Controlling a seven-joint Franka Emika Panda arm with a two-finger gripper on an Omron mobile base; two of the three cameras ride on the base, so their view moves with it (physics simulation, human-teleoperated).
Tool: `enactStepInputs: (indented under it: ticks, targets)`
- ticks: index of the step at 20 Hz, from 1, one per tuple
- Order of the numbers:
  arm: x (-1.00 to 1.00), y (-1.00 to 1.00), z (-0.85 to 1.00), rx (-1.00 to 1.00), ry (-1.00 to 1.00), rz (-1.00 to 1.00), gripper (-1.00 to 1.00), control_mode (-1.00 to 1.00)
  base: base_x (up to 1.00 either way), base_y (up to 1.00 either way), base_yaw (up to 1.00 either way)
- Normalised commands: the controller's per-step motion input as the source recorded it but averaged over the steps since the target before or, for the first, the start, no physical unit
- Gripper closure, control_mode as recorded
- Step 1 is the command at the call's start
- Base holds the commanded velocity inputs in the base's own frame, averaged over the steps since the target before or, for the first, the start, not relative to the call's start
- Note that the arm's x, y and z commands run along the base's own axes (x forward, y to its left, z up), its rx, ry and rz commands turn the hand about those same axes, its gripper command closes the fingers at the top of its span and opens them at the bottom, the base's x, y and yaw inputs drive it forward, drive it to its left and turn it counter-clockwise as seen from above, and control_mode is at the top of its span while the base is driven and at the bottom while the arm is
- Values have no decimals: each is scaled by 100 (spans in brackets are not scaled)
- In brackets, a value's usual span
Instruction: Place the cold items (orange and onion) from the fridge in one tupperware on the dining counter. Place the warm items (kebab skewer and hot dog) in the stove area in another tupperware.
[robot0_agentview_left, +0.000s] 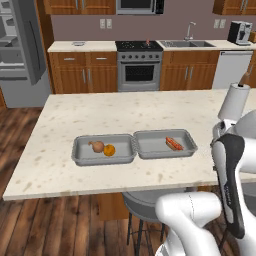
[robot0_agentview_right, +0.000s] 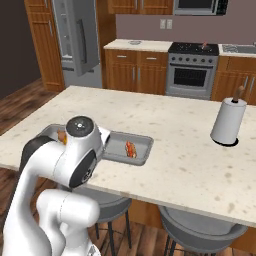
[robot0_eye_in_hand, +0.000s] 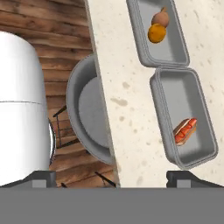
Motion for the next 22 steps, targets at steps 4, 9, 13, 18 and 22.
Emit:
enactStepInputs:
  ticks: [4, 9, 13, 18, 22]
  targets:
    - [-8, 11, -37, -18, 1, 0, -100, -100, 0, 0, 0]
    - [0, 7, -32, -16, 7, 0, -100, 100, 0, 4, 0]
    - [0, 0, 0, 0, 0, 0, -100, 100, -14, 26, 4]
    - [0, 0, 0, 0, 0, 0, -100, 100, -47, 44, 10]
    - [0, 0, 0, 0, 0, 0, -100, 100, -49, 79, 12]
